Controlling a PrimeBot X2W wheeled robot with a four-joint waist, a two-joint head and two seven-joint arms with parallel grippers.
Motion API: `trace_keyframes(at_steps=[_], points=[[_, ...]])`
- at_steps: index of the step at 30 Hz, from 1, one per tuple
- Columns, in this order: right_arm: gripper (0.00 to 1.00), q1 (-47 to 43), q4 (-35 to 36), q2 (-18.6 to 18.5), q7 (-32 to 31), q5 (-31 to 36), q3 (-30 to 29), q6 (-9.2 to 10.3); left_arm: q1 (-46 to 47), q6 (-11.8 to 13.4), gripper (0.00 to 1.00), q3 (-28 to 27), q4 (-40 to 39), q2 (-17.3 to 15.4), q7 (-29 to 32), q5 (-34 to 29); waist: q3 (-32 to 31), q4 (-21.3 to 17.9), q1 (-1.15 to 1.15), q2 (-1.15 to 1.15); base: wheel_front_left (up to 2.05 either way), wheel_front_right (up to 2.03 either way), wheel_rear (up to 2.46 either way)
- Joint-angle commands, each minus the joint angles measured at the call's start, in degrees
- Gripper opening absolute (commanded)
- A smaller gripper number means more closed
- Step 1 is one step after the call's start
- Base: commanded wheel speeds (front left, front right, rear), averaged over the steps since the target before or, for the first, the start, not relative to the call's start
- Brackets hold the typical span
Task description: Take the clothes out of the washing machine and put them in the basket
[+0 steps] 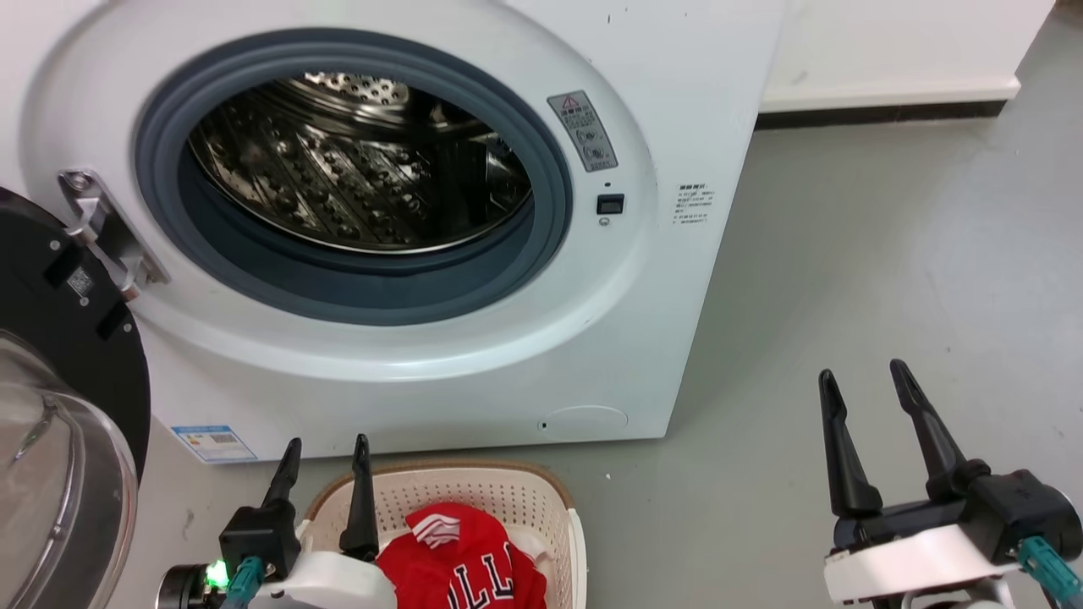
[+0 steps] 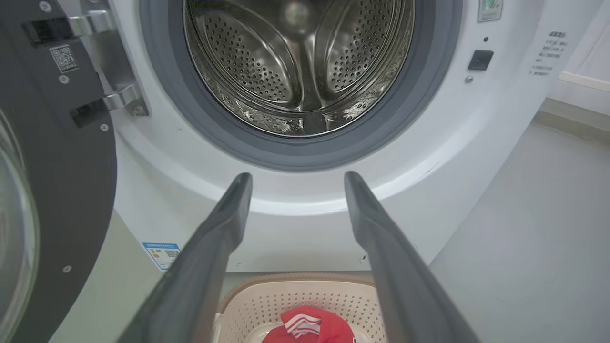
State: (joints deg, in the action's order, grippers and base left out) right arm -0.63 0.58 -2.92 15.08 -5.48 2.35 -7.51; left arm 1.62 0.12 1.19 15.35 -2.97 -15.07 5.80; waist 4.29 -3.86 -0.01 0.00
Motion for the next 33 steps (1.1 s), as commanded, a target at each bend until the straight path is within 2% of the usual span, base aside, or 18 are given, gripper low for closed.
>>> trace_keyframes(at_steps=[1, 9, 15, 33], points=[[1.00, -1.3, 0.3, 0.1, 0.1, -0.2, -0.1, 0.04, -1.5, 0.6, 1.00, 0.2, -1.9, 0.1, -0.1, 0.6, -1.7, 0.1, 0.01, 0.00, 0.00, 0.00, 0.00], [1.00, -3.1, 1.0, 0.1, 0.1, -0.5, 0.1, 0.04, -5.2, 2.9, 1.00, 1.1, -9.5, 0.1, -0.1, 0.6, -3.8, 0.2, 0.01, 0.00, 0.00, 0.00, 0.00], [1.00, -4.1, 1.6, 0.1, 0.1, -0.7, 0.1, 0.04, -6.9, 3.6, 1.00, 0.7, -13.0, 0.1, -0.1, 0.4, -4.7, 0.3, 0.01, 0.00, 0.00, 0.00, 0.00], [1.00, -4.9, 2.4, 0.1, 0.1, -0.6, -0.2, 0.04, -8.3, 3.5, 1.00, -0.3, -12.5, 0.1, -0.1, -0.1, -4.9, 0.4, 0.01, 0.00, 0.00, 0.00, 0.00]])
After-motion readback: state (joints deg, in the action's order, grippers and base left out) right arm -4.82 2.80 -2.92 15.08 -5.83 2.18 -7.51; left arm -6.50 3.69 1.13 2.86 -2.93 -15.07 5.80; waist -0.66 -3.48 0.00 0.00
